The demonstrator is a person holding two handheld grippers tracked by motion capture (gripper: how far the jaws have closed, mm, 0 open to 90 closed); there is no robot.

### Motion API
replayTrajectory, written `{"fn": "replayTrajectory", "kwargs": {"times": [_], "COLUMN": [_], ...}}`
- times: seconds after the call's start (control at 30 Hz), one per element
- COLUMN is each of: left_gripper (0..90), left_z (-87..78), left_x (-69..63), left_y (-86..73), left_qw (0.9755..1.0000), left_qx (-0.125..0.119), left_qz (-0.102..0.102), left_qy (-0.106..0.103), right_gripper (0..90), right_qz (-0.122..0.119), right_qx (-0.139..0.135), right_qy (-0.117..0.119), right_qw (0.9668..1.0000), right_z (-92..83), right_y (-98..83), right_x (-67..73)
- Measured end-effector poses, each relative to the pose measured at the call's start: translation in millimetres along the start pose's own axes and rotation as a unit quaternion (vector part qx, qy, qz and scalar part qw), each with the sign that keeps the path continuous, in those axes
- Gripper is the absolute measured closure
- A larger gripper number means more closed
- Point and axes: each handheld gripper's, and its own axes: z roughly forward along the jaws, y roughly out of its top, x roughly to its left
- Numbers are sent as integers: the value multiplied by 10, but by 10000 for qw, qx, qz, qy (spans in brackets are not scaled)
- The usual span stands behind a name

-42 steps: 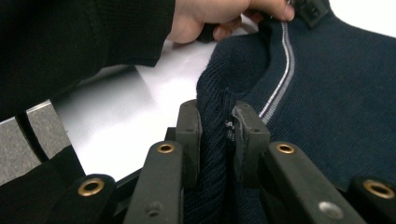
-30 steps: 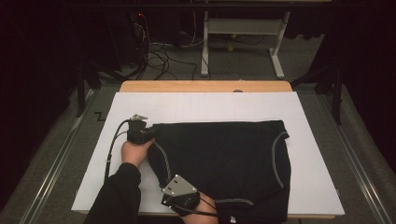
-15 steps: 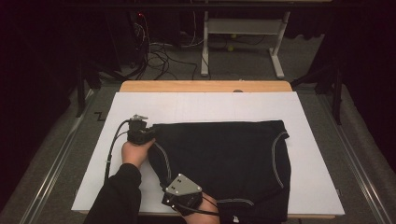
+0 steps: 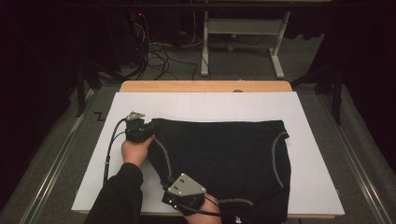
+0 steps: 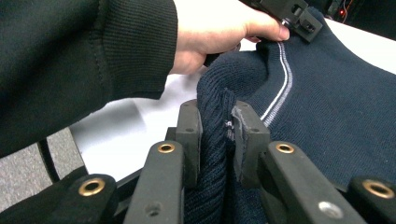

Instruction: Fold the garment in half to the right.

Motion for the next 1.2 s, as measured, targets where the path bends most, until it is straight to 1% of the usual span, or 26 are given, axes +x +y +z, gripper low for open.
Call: {"fn": "replayTrajectory", "kwargs": {"times": [0.23,0.27,0.33,0.4,0.5,0.7,0.87,0.93,1.1,1.2], "left_gripper": [777,778,777,777,777,777,777,777,776,776], "left_z": [-79,-90,-111,-125,-155,-218,-292,-332,-438,-498], "left_x": [-64,-64,-53,-50,-25,72,182,227,372,456], "left_y": [119,135,174,209,243,252,226,202,145,122], "left_qw": [9995,9992,9992,9995,9994,9993,9991,9991,9986,9987], "left_qx": [-294,-369,-370,-306,-348,-353,-370,-372,-383,-344], "left_qz": [-69,-126,-146,-38,-89,-123,-203,-196,-319,-297], "left_qy": [-14,-38,-46,25,22,63,73,102,164,226], "right_gripper": [757,757,758,758,758,758,757,758,758,758], "right_qz": [-32,-32,-48,-75,-120,-194,-225,-249,-312,-317], "right_qx": [-141,-156,-185,-183,-177,-187,-202,-196,-219,-211], "right_qy": [-44,-50,-58,-55,-30,21,104,128,219,289], "right_qw": [9999,9999,9998,9998,9998,9996,9995,9994,9990,9989], "right_z": [-69,-75,-81,-76,-47,10,87,120,203,267], "right_y": [93,108,138,168,220,307,342,360,414,444], "right_x": [-20,-20,-20,-15,-1,49,95,133,239,293]}}
